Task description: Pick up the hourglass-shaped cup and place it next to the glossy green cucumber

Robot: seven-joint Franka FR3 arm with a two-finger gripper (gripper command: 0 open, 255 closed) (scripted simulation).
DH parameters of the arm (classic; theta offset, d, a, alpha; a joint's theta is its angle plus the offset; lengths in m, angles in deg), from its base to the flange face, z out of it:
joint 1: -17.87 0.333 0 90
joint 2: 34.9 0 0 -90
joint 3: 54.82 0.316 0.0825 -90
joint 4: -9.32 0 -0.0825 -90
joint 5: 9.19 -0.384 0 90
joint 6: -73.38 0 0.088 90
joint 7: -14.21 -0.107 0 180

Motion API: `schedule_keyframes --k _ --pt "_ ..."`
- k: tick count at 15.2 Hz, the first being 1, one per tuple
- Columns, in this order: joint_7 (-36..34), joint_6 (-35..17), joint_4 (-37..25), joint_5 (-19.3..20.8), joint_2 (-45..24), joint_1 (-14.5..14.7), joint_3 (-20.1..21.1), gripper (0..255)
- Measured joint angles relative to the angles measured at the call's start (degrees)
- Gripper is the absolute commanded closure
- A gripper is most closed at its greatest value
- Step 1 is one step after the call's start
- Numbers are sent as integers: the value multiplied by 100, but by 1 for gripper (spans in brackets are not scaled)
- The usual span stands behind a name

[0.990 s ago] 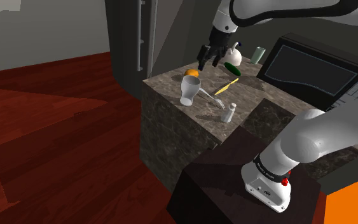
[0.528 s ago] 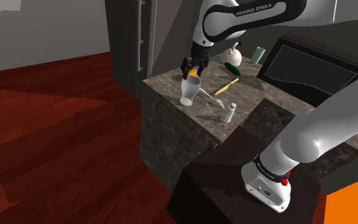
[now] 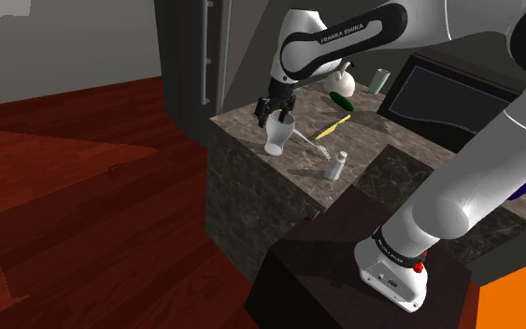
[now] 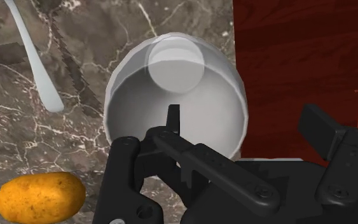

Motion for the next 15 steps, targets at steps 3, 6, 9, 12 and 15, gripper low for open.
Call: schedule_keyframes --k 3,6,9,12,15 --pt "-11 -209 73 8 -137 5 6 0" --pt "-13 -275 118 8 -156 7 9 0" --pt "-14 -284 121 8 -160 7 9 0" --pt "-14 -284 121 8 -160 7 9 255" --pt "-13 -285 117 7 -157 8 11 255"
